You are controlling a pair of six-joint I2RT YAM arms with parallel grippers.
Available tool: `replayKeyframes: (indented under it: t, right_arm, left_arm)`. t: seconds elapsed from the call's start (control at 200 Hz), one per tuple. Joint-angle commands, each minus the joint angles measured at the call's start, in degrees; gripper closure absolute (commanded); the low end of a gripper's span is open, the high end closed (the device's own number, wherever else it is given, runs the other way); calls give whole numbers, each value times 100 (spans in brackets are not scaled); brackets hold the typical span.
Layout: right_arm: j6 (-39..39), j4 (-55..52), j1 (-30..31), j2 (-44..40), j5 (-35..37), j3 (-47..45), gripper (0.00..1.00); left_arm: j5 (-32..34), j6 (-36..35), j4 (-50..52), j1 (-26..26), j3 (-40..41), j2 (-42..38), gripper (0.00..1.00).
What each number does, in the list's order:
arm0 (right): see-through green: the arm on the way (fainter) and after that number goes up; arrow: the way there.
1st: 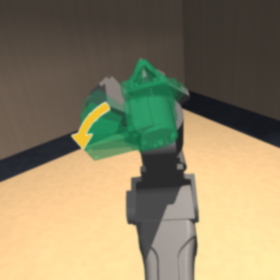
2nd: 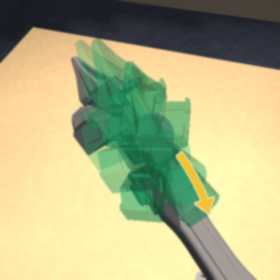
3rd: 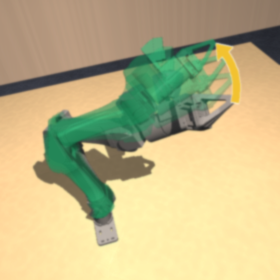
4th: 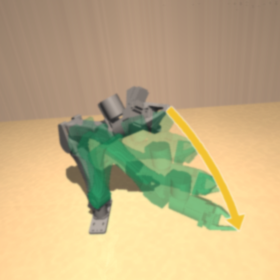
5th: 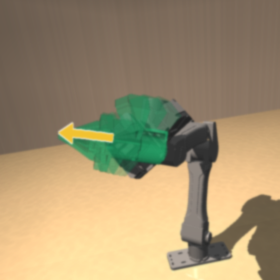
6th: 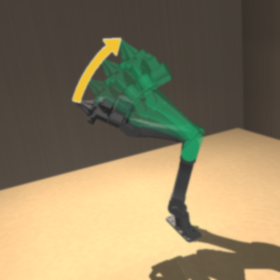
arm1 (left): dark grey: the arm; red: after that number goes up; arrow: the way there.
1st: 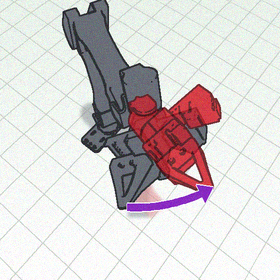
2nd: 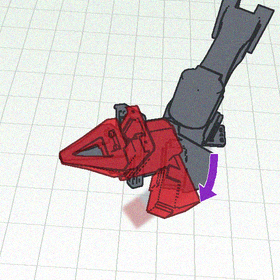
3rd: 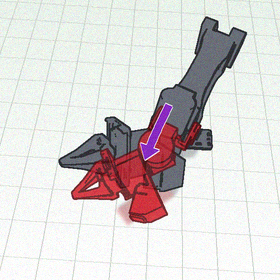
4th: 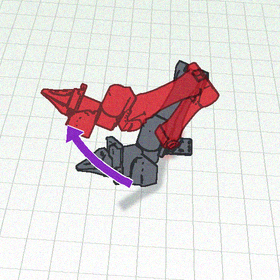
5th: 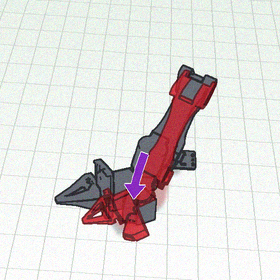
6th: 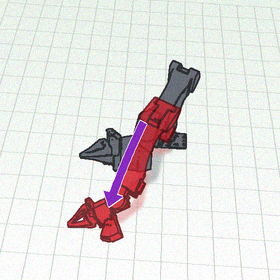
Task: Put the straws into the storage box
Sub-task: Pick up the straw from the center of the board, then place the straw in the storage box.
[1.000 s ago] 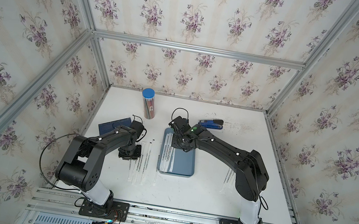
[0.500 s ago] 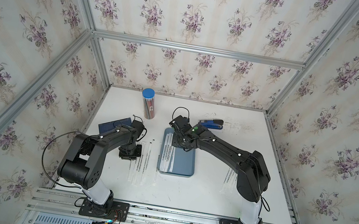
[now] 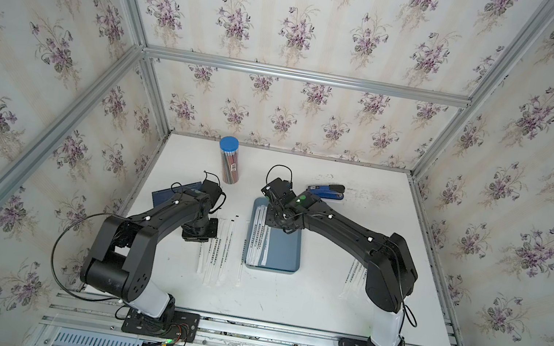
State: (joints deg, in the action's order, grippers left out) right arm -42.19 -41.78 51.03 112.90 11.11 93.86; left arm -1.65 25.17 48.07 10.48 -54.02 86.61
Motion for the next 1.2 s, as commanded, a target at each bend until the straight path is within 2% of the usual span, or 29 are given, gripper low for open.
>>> replayKeyframes:
  t: [0.0,0.075,0.195,0.33,0.46,0.55,0.714,1.049,1.194]
  right_arm:
    - [-55,-43,-112,-149,-7,-9,74]
    - [-87,65,-303,-391,-76,-252,74]
    - [-36,170,-680,-799,39,-655,74]
    - [-9,434,-1282,-1253,-192,-1286,74]
    - [65,535,-1636,-1584,-200,-1660,74]
    - [97,498,-1658,-1713,-94,-1761,74]
    - [71,579,-1658,-1832,-138,-2024,74]
    - [118,582,-1662,-1771,-142,-2030,74]
    - [124,549,-1657,-1750,-137,-2010,74]
  left_arm:
    - [-145,205,559,131,-290,-205,91]
    - [-230,410,792,499,-673,-260,92]
    - [-370,779,954,1367,-1512,30,92]
    - [-573,1094,709,2144,-2564,922,92]
    - [-827,1232,579,2561,-3603,2033,93]
    - [-824,1236,571,2709,-4009,2589,93]
    - [-850,1302,386,2767,-4143,3085,93]
    - [-448,1438,112,2766,-3871,3382,92]
    - [-472,1504,70,2766,-3884,3520,91]
